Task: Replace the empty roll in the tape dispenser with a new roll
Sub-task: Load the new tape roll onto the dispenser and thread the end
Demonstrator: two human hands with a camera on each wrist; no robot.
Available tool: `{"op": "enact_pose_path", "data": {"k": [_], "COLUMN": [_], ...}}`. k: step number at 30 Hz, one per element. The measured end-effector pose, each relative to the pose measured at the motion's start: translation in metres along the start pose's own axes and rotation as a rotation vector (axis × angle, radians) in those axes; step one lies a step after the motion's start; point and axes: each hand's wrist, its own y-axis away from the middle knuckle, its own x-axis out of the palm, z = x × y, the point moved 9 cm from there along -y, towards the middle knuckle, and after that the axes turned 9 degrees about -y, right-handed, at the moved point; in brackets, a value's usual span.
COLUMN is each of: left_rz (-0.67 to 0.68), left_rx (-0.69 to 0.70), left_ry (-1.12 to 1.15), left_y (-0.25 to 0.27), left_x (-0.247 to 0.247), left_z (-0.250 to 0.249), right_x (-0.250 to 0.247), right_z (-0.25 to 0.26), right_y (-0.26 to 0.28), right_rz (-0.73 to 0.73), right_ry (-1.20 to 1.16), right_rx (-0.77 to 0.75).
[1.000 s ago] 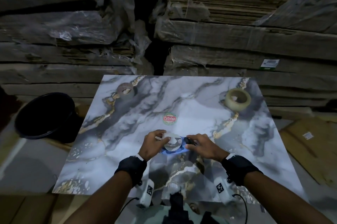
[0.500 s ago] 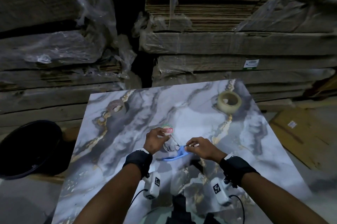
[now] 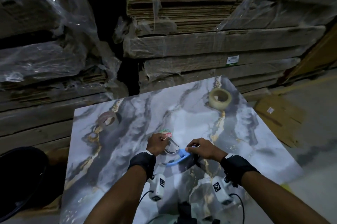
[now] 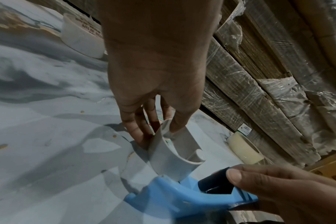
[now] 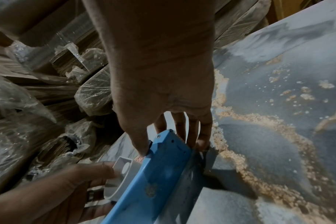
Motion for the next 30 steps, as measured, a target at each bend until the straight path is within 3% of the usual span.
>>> {"op": "enact_pose_path", "data": {"k": [4, 10, 13, 17, 23, 30], "left_rz": [0.026, -0.057, -0.061, -0.110, -0.116, -0.096], "left_rx": [0.016, 0.064, 0.108, 0.165, 0.202, 0.192], "left_ry": [0.052, 0.190, 0.216, 0.216, 0.203, 0.139], "left_y": [-0.001, -0.034, -0.030, -0.023, -0.041, -0.065], "left_x": [-0.007, -0.015, -0.019, -0.015, 0.022, 0.063], "left_z": [0.002, 0.012, -0.021, -0.073, -0.138, -0.195], "right_x": [-0.002, -0.010, -0.024, -0.066, -0.160, -0.241], "right_z": [0.004, 0.006, 0.006, 0.006, -0.011, -0.005], "right_y": [0.008, 0.015, 0.015, 0.006, -0.032, -0.076], "right_rz": [-0.035, -0.109, -0.115, -0.141, -0.302, -0.439], "right_ry": [-0.054, -0.115, -0.184, -0.241, -0.194, 0.119], "right_rx": [0.011, 0.024, 0.023, -0.020, -0.062, -0.171]}}
